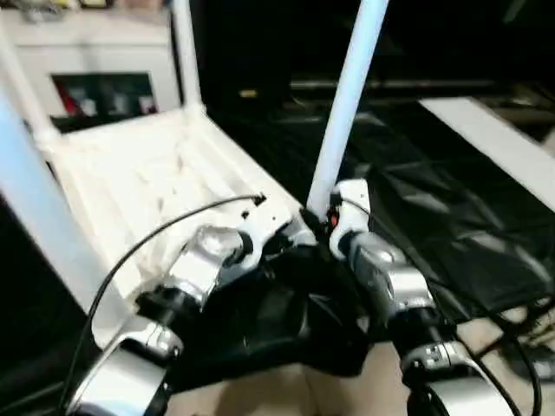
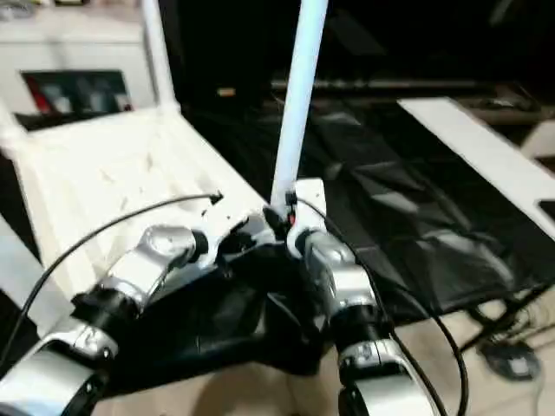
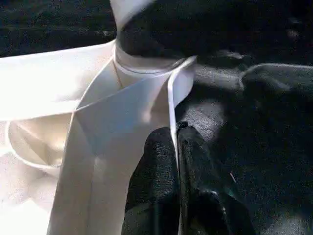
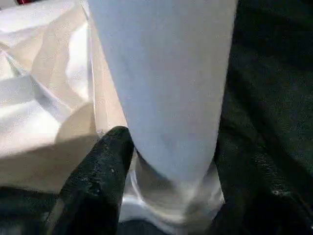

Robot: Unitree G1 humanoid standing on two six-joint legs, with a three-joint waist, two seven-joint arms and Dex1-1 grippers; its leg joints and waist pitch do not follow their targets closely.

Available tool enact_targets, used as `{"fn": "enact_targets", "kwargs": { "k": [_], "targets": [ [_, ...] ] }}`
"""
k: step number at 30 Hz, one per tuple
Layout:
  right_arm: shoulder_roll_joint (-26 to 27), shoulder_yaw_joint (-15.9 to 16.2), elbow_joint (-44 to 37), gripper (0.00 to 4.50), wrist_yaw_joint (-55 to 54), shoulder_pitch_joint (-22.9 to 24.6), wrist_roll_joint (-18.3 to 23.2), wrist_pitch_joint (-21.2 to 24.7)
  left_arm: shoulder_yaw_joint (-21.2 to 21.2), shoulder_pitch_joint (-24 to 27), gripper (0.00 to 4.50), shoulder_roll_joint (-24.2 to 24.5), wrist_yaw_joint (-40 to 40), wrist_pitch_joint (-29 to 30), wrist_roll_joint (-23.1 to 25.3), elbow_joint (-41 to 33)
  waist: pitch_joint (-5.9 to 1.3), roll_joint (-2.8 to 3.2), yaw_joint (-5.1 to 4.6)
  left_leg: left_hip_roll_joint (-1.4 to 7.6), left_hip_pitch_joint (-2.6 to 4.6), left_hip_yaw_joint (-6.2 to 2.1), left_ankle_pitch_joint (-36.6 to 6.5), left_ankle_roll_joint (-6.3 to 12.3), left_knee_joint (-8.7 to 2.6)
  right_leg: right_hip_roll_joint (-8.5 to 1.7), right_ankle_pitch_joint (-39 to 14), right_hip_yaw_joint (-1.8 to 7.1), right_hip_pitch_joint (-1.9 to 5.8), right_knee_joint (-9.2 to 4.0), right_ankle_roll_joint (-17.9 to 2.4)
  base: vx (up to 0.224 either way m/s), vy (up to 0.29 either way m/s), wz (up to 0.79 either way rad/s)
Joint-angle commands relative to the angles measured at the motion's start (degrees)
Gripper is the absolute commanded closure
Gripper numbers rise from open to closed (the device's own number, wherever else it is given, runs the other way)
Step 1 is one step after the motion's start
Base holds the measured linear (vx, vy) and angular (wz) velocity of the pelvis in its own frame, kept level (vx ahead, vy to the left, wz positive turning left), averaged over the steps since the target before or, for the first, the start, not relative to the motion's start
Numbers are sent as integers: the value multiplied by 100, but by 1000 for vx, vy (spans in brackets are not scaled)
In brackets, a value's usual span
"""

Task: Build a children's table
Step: Rotate leg to tighten

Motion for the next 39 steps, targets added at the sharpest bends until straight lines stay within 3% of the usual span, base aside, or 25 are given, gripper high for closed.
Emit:
{"fn": "enact_targets", "kwargs": {
  "k": [1, 2, 3, 4, 5, 7, 8, 9, 10, 11, 14, 16, 17, 19, 22, 25, 27, 28, 29, 30, 31, 33, 35, 37, 39],
  "targets": [
    [-50, 187, -231, 159, 287, 186, -36, 113, -64, -198, 450, -50, -51, -246, 44, 56, -286, 63, -27, 412, -141, -106, -3947, -69, -1030, -117, -865, 634, 322, 386, -225, 73, -30, 9],
    [-195, 325, -727, 159, 561, 438, -18, 164, -1, -226, 450, -7, -31, -431, 48, 180, -315, -284, 64, -79, 149, 90, -2718, -196, -583, -314, -2947, 781, -93, -338, -269, 73, -30, 9],
    [-195, 325, -727, 159, 561, 438, -18, 164, -1, -226, 450, -7, -31, -431, 48, 180, -356, -282, 146, -109, 92, 132, -2086, -127, -526, -370, -3462, 863, -77, -362, -210, 79, -80, 20],
    [-292, 414, -956, 159, 676, 567, -46, 168, 5, -233, 450, 14, -33, -491, 56, 229, -371, -325, 176, -96, 10, 147, -1544, -52, -517, -392, -3666, 922, -50, -372, -154, 25, -74, 2],
    [-504, 513, -1466, 159, 923, 866, -15, 231, 22, -269, 450, 34, 15, -720, 76, 388, -481, -363, 304, -49, -133, 171, -250, 93, -553, -296, -2675, 970, 54, -220, -90, 25, -74, 2],
    [-670, 503, -1919, 159, 1065, 1124, 77, 339, 40, -282, 450, 44, -8, -865, 65, 453, -518, -328, 339, -6, -81, 216, 214, 243, -535, -221, -1438, 982, -21, -90, -384, 34, -59, 8],
    [-746, 500, -2111, 159, 1131, 1231, 125, 392, 58, -275, 450, 48, -28, -962, 44, 454, -474, -302, 335, -30, -176, 247, 48, 339, -568, -162, -877, 999, -20, -41, -657, 45, -57, 11],
    [-811, 502, -2264, 159, 1185, 1319, 158, 426, 78, -268, 450, 51, -49, -1066, 17, 456, -485, -305, 326, -22, -234, 255, -220, 281, -587, -141, -1004, 976, 34, -42, -747, 0, 0, 0],
    [-886, 498, -2409, 159, 1236, 1417, 176, 429, 122, -245, 450, 43, -66, -1199, -39, 429, -510, -300, 353, 0, -176, 288, -328, 250, -560, -142, -950, 996, -7, -56, -833, 0, 0, 0],
    [-916, 496, -2464, 159, 1255, 1457, 181, 427, 143, -235, 450, 38, -71, -1254, -64, 418, -508, -309, 348, 0, -195, 286, -318, 242, -564, -124, -893, 998, 5, -40, -874, 0, 0, 0],
    [-1040, 398, -2684, 144, 1276, 1645, 213, 547, 384, 23, 393, -23, -408, -778, -520, -346, -504, -341, 391, 10, -257, 293, -107, 262, -555, -120, -605, 1003, 23, 25, -1020, 0, 0, 0],
    [-1042, 383, -2640, 144, 1257, 1659, 202, 534, 385, 218, 382, 26, -533, -530, -635, -799, -508, -315, 392, 39, -212, 311, -259, 205, -558, -129, -723, 1010, -12, 20, -1122, 0, 0, 0],
    [-1039, 380, -2637, 144, 1204, 1692, 186, 562, 361, 586, 370, 150, -753, -134, -843, -1571, -490, -305, 385, 67, -222, 304, -355, 173, -578, -139, -806, 1013, -14, 11, -1171, 0, 0, 0],
    [-996, 381, -2558, 144, 1112, 1662, 146, 554, 362, 1076, 358, 352, -931, 320, -1121, -2459, -474, -303, 372, 84, -206, 313, -514, 115, -596, -126, -917, 1022, -30, 6, -1178, 0, 0, 0],
    [-919, 358, -2458, 144, 928, 1571, 104, 576, 414, 1686, 347, 675, -1076, 675, -1405, -3360, -443, -313, 346, 60, -205, 329, -718, 54, -610, -100, -1347, 1032, -53, -43, -1002, 0, 0, 0],
    [-852, 381, -2372, 144, 893, 1454, 109, 595, 717, 2228, 314, 886, -1118, 1048, -1831, -4112, -420, -270, 308, 64, -197, 322, -964, -72, -630, -84, -1723, 1041, -81, -78, -854, 0, 0, 0],
    [-805, 419, -2264, 144, 879, 1360, 73, 545, 939, 2655, 309, 1084, -1227, 1461, -2221, -4717, -418, -251, 328, 58, -120, 347, -1114, -121, -609, -51, -1793, 1058, -144, -99, -823, 0, 0, 0],
    [-804, 419, -2262, 144, 879, 1359, 72, 545, 942, 2660, 295, 1087, -1229, 1467, -2226, -4725, -418, -246, 326, 68, -122, 346, -1107, -136, -617, -51, -1722, 1063, -139, -84, -864, 0, 0, 0],
    [-769, 435, -2175, 144, 887, 1299, 66, 511, 1056, 3026, 282, 1318, -1360, 1865, -2448, -5219, -407, -275, 315, 62, -170, 343, -1086, -143, -628, -25, -1674, 1054, -109, -60, -844, 0, 0, 0],
    [-761, 442, -2149, 144, 890, 1283, 70, 504, 1083, 3144, 274, 1405, -1386, 2019, -2523, -5395, -377, -258, 307, 51, -185, 341, -1179, -147, -653, -11, -1927, 1041, -112, -100, -750, 0, 0, 0],
    [-751, 475, -2099, 144, 890, 1270, 48, 476, 1135, 3431, 273, 1671, -1522, 2257, -2668, -5719, -392, -289, 315, 56, -158, 344, -1220, -167, -634, -19, -1984, 1043, -124, -90, -713, 0, 0, 0],
    [-736, 526, -2019, 144, 887, 1256, 11, 432, 1371, 3922, 254, 2066, -1681, 2697, -3061, -6261, -391, -263, 309, 50, -163, 337, -1176, -181, -647, 12, -1928, 1047, -133, -72, -668, 0, 0, 0],
    [-732, 537, -2000, 144, 886, 1253, 4, 423, 1464, 4035, 240, 2144, -1671, 2793, -3153, -6383, -386, -253, 305, 50, -145, 341, -1263, -202, -644, 15, -1920, 1051, -146, -76, -686, 0, 0, 0],
    [-723, 555, -1985, 144, 887, 1251, -9, 417, 1669, 4298, 232, 2391, -1723, 3002, -3304, -6609, -382, -231, 330, 46, -73, 362, -1396, -226, -627, 28, -1914, 1060, -203, -101, -697, 0, 0, 0],
    [-707, 576, -2031, 144, 899, 1289, -21, 436, 2130, 4922, 216, 2918, -1915, 3332, -3455, -6901, -362, -221, 302, 35, -130, 336, -1462, -234, -649, 36, -1986, 1054, -159, -86, -638, 0, 0, 0]
  ]
}}
